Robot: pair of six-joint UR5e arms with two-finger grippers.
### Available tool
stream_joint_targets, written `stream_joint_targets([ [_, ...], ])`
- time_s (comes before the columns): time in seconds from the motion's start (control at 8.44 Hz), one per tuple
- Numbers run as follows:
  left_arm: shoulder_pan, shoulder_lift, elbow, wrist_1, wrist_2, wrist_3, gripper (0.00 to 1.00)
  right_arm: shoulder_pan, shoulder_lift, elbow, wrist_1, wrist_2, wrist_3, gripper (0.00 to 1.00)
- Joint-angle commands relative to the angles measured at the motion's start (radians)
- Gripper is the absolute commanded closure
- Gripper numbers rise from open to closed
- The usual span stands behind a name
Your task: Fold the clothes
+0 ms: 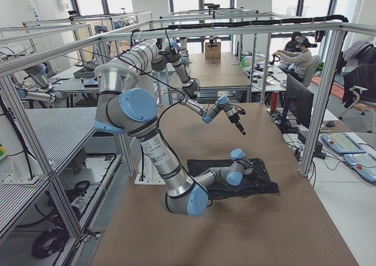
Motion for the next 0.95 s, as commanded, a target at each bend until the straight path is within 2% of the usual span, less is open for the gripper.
stream_joint_targets([
  [0.0,0.0,0.001,-0.001,0.0,0.0,-0.003,0.0,0.02,-0.035,0.0,0.0,0.006,-0.043,0.06],
  [0.12,0.0,0.002,-0.004,0.0,0.0,-0.006,0.0,0.036,-0.054,0.005,0.002,0.012,-0.067,0.06],
  [0.36,0.0,0.004,-0.007,-0.002,0.003,-0.012,0.0,0.126,-0.107,0.025,0.002,0.123,-0.183,0.06],
  [0.47,0.0,0.005,-0.007,-0.002,0.006,-0.014,0.0,0.148,-0.135,0.035,0.005,0.144,-0.227,0.06],
  [0.83,0.0,0.005,-0.009,-0.002,0.014,-0.014,0.0,0.152,-0.134,0.133,-0.033,0.216,-0.177,0.06],
])
